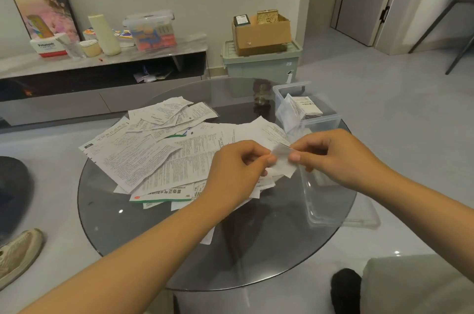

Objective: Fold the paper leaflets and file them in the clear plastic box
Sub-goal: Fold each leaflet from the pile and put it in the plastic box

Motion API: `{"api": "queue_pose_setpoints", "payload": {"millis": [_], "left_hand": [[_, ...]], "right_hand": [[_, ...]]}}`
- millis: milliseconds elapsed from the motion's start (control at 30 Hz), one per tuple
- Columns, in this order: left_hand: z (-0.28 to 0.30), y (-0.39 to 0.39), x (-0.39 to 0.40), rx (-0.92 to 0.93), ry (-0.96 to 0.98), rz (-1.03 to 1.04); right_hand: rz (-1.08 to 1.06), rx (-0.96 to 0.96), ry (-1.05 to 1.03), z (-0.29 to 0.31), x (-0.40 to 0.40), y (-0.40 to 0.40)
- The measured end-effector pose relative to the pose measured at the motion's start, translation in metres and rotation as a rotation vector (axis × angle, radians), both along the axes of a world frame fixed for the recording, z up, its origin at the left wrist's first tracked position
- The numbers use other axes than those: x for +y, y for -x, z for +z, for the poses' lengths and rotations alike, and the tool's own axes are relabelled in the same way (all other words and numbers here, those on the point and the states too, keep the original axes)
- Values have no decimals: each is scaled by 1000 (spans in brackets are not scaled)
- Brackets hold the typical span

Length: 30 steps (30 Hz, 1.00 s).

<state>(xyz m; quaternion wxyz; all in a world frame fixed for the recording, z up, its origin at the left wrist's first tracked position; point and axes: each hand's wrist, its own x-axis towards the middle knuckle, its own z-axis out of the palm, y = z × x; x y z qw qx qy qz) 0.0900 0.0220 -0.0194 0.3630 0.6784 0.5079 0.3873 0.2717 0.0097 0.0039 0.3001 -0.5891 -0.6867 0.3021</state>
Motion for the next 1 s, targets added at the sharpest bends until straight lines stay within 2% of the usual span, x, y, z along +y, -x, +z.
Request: {"api": "queue_pose_setpoints", "payload": {"millis": [100,233,400,500,633,767,867,1000], "left_hand": [[-1,-18,-1,-48,-1,-66],[-6,-37,-1,-1,-33,-152],[-14,-54,3,112,-161,-213],[-24,-58,5,255,-239,-269],[-32,-61,7,397,-231,-331],[-36,-60,6,437,-216,-357],[-35,-63,6,409,-176,-370],[-33,-66,5,315,-156,-362]], "right_hand": [[-49,39,-8,4,-5,-22],[-148,-88,-101,2,-11,-44],[-182,-283,-279,-15,-17,-65],[-131,-366,-253,-26,-20,-64],[-60,-454,-199,-34,-22,-63],[-179,-452,-209,-33,-24,-68],[-307,-358,-151,-33,-24,-75],[-259,-266,-73,-40,-24,-76]]}}
